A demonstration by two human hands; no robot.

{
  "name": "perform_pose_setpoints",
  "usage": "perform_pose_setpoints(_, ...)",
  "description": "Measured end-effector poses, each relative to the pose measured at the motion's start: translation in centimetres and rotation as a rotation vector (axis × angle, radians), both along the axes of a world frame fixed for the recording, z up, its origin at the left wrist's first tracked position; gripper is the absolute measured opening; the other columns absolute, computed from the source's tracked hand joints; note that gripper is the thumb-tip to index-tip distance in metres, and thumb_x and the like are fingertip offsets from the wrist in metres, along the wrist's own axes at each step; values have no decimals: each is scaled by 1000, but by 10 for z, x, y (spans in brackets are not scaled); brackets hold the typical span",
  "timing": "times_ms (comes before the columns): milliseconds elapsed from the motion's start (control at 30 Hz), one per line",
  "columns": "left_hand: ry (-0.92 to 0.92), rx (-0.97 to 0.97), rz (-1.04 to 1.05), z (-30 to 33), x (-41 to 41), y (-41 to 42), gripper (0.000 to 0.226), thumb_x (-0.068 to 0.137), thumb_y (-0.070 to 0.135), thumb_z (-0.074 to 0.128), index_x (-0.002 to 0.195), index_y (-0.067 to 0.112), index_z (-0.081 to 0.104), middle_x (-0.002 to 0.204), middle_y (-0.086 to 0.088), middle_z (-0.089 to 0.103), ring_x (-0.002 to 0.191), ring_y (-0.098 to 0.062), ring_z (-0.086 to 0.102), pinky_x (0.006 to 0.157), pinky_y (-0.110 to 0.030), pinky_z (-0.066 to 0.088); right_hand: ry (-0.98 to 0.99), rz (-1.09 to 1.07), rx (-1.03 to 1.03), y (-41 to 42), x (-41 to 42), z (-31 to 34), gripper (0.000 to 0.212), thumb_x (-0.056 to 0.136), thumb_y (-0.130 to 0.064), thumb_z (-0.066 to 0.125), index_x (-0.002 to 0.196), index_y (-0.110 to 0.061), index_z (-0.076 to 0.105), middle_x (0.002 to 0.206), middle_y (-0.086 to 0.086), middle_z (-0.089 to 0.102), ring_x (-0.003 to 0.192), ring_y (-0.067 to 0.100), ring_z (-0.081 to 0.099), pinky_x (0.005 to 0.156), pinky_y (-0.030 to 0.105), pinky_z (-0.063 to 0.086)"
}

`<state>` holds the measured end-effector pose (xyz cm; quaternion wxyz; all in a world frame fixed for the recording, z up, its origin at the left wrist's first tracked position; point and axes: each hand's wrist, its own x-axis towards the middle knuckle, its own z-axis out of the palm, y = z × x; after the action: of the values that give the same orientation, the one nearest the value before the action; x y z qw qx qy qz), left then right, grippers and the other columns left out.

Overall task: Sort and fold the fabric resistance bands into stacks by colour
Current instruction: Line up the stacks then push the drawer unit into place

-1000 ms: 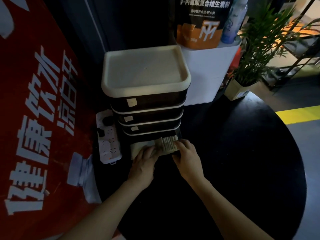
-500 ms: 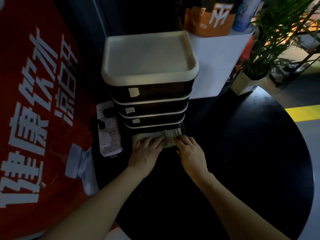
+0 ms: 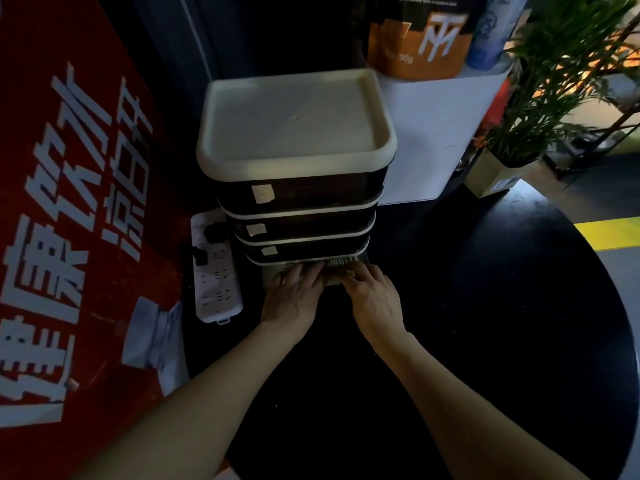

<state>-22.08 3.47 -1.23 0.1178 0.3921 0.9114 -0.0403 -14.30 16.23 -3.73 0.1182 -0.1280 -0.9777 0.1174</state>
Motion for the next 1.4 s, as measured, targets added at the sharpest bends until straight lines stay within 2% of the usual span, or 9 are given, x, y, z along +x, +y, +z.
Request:
perform_pose_setpoints(100, 20, 66, 25, 0, 2, 0, 52, 97, 23, 36, 147, 29, 22, 154, 15, 12, 140, -14, 17, 109, -37, 23, 14, 4, -20, 1, -2, 0, 37, 71, -11, 75, 107, -21, 69, 106, 2, 67, 86, 28, 64, 66, 35, 56)
perform_pose_setpoints(200, 131, 227, 50, 7, 9, -11, 53, 80, 15, 50, 131, 28, 51, 139, 10, 47, 121, -19, 50, 93, -38, 43, -6, 0, -30, 3, -2, 1, 35, 74, -11, 73, 108, -19, 68, 109, 2, 66, 90, 28, 63, 67, 34, 54)
perform_pose_setpoints(367, 111, 374, 320, -1, 6, -48, 46, 84, 17, 62, 128, 22, 51, 137, 3, 45, 119, -27, 45, 94, -40, 36, -19, -20, -61, 10, 2, 2, 31, 79, -15, 69, 110, -15, 67, 117, 4, 62, 101, 28, 59, 72, 36, 54)
perform_pose_setpoints(467, 60, 443, 563, -3, -2, -58, 63, 76, 28, 73, 131, 17, 44, 133, -6, 44, 121, -29, 43, 94, -44, 41, -21, -65, -93, 14, 5, 7, 49, 76, -16, 73, 123, -14, 58, 125, 7, 54, 109, 29, 53, 77, 39, 55)
perform_pose_setpoints(567, -47, 549, 741, -7, -14, -60, 88, 70, 34, 79, 141, 15, 31, 142, -7, 36, 132, -26, 34, 102, -42, 37, -38, -182, -239, 21, 3, 11, 65, 75, -22, 75, 133, -13, 45, 131, 9, 44, 117, 27, 44, 81, 37, 52)
perform_pose_setpoints(767, -116, 678, 759, -18, -34, -56, 89, 68, 32, 81, 141, 11, 34, 140, -9, 42, 130, -26, 40, 101, -37, 36, -66, -262, -377, 30, -10, 7, 65, 82, -22, 69, 138, -12, 37, 133, 8, 44, 121, 25, 43, 83, 34, 48)
perform_pose_setpoints(1000, -247, 743, 743, -32, -52, -59, 78, 65, 30, 83, 131, 12, 45, 129, -6, 55, 122, -25, 48, 96, -37, 42, -145, -313, -561, 38, -24, -8, 59, 76, -19, 75, 129, -18, 48, 122, 3, 55, 114, 22, 52, 86, 35, 48)
perform_pose_setpoints(1200, -292, 860, 719, -27, -56, -56, 77, 64, 15, 85, 130, 8, 48, 119, 7, 49, 113, -7, 40, 89, -23, 32, -137, -332, -698, 44, -35, -13, 69, 69, -18, 79, 130, -27, 48, 125, -3, 58, 118, 18, 52, 98, 42, 45)
perform_pose_setpoints(1400, -176, 887, 779, -37, -61, -53, 67, 64, 10, 84, 123, 5, 53, 125, -11, 59, 121, -26, 50, 92, -27, 36, -51, -422, -723, 43, -41, -15, 41, 75, -18, 75, 111, -24, 57, 110, -5, 63, 103, 16, 59, 83, 36, 50)
